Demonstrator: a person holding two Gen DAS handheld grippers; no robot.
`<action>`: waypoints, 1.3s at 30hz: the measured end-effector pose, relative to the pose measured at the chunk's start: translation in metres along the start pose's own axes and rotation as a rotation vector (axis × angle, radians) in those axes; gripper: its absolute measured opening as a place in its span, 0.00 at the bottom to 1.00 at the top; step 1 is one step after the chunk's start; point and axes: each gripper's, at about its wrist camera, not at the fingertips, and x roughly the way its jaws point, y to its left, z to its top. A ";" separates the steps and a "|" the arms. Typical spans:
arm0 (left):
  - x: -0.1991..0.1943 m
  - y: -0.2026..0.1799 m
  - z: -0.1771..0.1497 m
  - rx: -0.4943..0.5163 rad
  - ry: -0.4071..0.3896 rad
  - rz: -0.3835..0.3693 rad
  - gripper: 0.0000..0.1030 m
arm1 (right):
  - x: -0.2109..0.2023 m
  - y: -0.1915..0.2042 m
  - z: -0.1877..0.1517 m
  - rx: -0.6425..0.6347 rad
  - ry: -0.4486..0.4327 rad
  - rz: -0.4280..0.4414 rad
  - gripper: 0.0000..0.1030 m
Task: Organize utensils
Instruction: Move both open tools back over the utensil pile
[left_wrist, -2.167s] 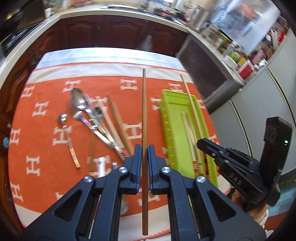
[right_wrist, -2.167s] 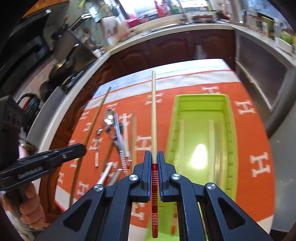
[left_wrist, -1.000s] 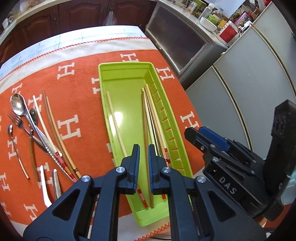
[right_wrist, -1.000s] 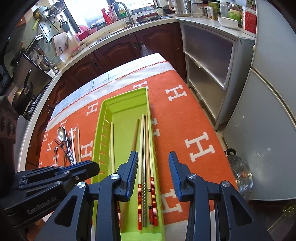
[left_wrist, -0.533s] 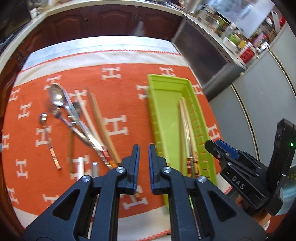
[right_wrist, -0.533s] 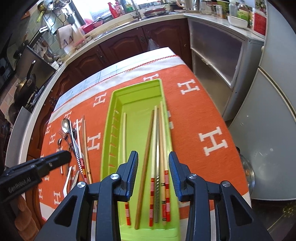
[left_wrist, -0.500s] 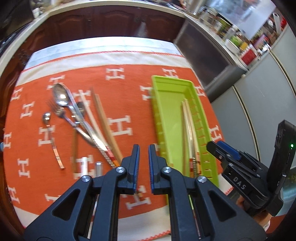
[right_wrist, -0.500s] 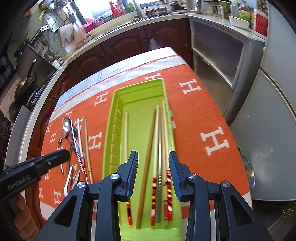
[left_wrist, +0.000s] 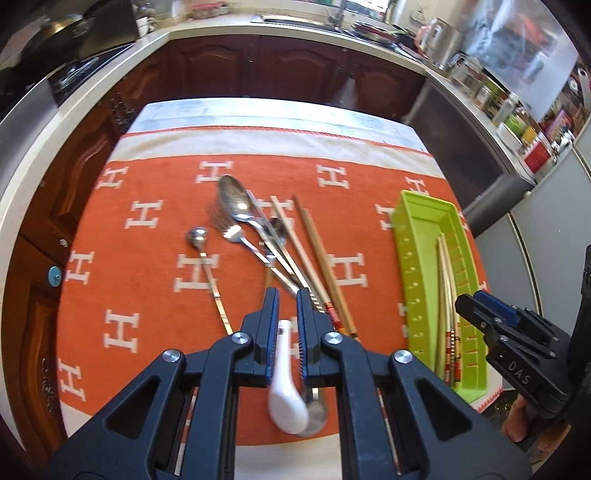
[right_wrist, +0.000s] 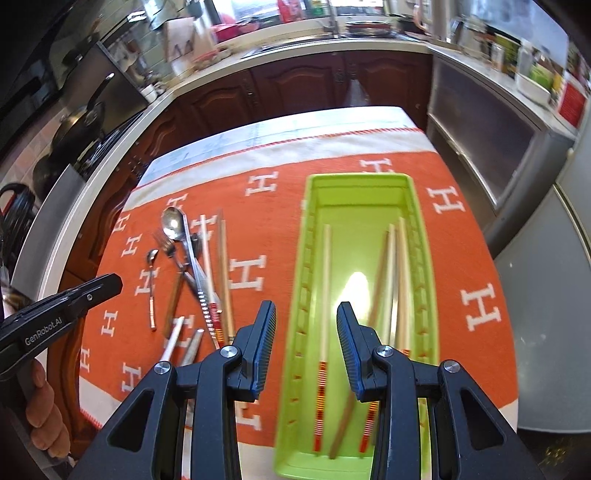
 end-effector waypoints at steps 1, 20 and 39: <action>-0.001 0.006 0.000 -0.005 -0.003 0.004 0.06 | 0.000 0.006 0.002 -0.010 0.001 0.002 0.33; 0.005 0.074 -0.002 -0.084 0.009 0.036 0.13 | 0.005 0.095 0.040 -0.138 -0.001 0.035 0.33; 0.054 0.112 -0.007 -0.152 0.091 -0.037 0.21 | 0.054 0.124 0.056 -0.182 0.064 0.044 0.33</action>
